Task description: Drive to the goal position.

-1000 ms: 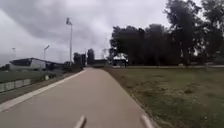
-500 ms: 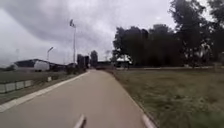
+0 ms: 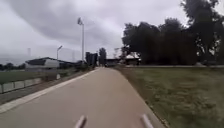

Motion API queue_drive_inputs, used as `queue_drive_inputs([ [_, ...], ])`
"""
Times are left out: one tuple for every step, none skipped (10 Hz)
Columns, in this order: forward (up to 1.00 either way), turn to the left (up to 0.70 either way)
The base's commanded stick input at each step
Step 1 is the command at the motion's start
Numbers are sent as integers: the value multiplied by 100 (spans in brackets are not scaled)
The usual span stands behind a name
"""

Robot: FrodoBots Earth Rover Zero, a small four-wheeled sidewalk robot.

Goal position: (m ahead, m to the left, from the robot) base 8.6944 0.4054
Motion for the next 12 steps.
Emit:
queue_drive_inputs([
  [100, 0],
  [100, 0],
  [100, 0],
  [100, 0],
  [100, 0],
  [100, 0],
  [100, 0],
  [100, 0],
  [100, 0],
  [100, 0],
  [100, 0],
  [100, 0],
])
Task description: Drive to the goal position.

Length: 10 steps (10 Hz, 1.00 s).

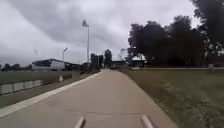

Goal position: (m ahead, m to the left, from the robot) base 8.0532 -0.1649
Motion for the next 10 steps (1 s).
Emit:
queue_drive_inputs([
  [100, 0],
  [100, 0],
  [100, 0],
  [100, 0],
  [100, 0],
  [100, 0],
  [100, 0],
  [100, 0],
  [100, 0],
  [96, 0],
])
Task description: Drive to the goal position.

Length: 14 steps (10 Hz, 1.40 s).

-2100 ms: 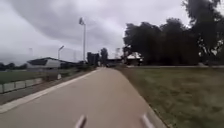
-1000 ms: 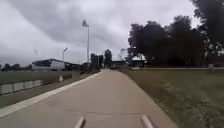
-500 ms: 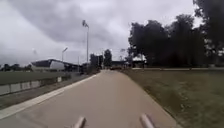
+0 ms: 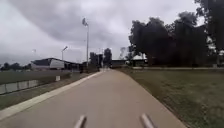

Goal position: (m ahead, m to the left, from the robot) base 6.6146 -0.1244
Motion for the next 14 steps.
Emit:
queue_drive_inputs([
  [76, 0],
  [56, 0],
  [35, 0],
  [15, 0],
  [0, 0],
  [0, 0],
  [0, 0],
  [0, 0],
  [0, 0],
  [0, 0],
  [0, 0],
  [0, 0],
  [0, 0],
  [3, 0],
])
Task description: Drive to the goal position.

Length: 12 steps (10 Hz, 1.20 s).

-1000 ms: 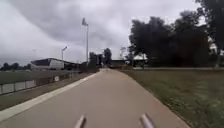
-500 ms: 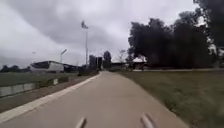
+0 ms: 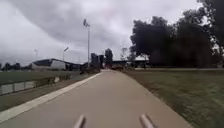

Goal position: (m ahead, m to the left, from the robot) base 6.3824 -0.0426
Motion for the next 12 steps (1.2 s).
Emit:
queue_drive_inputs([
  [39, 0],
  [82, 0],
  [100, 0],
  [100, 0],
  [100, 0],
  [100, 0],
  [95, 0],
  [95, 0],
  [95, 0],
  [96, 0],
  [98, 0],
  [99, 0],
])
